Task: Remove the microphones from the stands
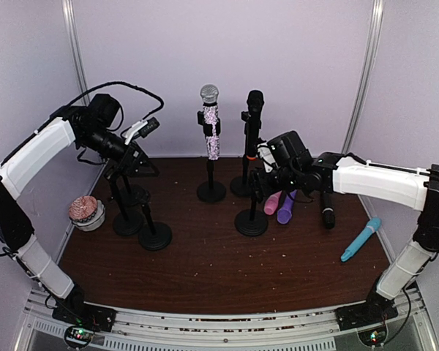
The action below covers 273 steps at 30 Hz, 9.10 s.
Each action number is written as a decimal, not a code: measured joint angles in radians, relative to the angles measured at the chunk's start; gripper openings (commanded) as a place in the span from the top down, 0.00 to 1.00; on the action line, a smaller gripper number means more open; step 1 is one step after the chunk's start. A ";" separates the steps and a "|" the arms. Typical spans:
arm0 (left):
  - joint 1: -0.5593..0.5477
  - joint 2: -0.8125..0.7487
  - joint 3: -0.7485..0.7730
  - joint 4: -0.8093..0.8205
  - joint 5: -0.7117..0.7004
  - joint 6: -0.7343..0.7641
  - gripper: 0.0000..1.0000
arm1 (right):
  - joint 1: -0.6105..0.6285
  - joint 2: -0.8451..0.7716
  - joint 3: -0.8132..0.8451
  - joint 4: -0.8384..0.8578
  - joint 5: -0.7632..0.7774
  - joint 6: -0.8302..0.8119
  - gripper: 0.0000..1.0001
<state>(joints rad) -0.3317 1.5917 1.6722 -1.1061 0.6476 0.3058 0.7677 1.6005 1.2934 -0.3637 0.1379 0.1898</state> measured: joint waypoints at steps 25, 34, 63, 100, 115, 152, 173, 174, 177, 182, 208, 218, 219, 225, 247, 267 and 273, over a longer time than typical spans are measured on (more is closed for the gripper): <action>0.044 -0.047 0.002 -0.026 -0.053 0.018 0.18 | 0.071 0.224 0.215 -0.002 -0.015 -0.029 0.97; 0.063 -0.060 0.002 -0.026 -0.068 0.018 0.16 | 0.164 0.492 0.556 -0.002 -0.021 -0.029 0.97; 0.115 -0.108 -0.093 -0.028 -0.139 0.025 0.02 | 0.215 0.814 1.007 0.144 0.057 -0.063 0.00; 0.124 -0.103 0.003 -0.018 -0.431 -0.011 0.02 | 0.068 0.541 0.902 0.053 0.084 -0.121 0.26; 0.124 -0.135 -0.031 -0.021 -0.427 0.019 0.02 | 0.051 0.581 0.928 0.061 0.085 -0.142 0.79; 0.031 -0.169 -0.049 -0.048 -0.029 0.084 0.02 | 0.283 -0.034 0.087 0.314 0.016 -0.118 0.00; -0.043 0.278 0.360 -0.042 0.452 0.378 0.02 | 0.260 -0.046 0.218 0.259 -0.039 -0.086 0.43; -0.049 0.296 0.378 -0.042 0.465 0.386 0.02 | 0.254 -0.046 0.218 0.253 -0.053 -0.089 0.44; -0.069 0.337 0.421 -0.040 0.506 0.414 0.02 | 0.240 -0.046 0.218 0.239 -0.098 -0.103 0.49; -0.109 0.375 0.464 -0.040 0.544 0.464 0.02 | 0.204 -0.046 0.218 0.225 -0.234 -0.121 0.58; -0.168 0.502 0.574 -0.032 0.571 0.530 0.43 | 0.100 -0.039 0.247 0.173 -0.527 -0.148 0.31; -0.167 0.497 0.556 -0.018 0.571 0.530 0.48 | 0.110 -0.009 0.245 0.202 -0.471 -0.098 0.54; -0.167 0.494 0.554 -0.018 0.570 0.531 0.48 | 0.110 -0.009 0.244 0.203 -0.461 -0.099 0.57; -0.166 0.486 0.546 -0.051 0.558 0.564 0.34 | 0.114 -0.009 0.239 0.217 -0.424 -0.152 0.66; -0.166 0.460 0.525 -0.141 0.505 0.668 0.62 | 0.118 0.005 0.310 0.098 -0.488 -0.232 0.71; -0.166 0.449 0.525 -0.145 0.479 0.685 0.73 | 0.117 -0.078 0.404 0.014 -0.483 -0.201 0.75; -0.166 0.448 0.525 -0.135 0.470 0.664 0.64 | 0.081 -0.271 0.352 0.016 -0.388 -0.132 0.82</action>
<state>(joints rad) -0.4973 2.0399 2.1975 -1.2407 1.1172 0.9699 0.8490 1.3296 1.6451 -0.3477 -0.2501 0.0582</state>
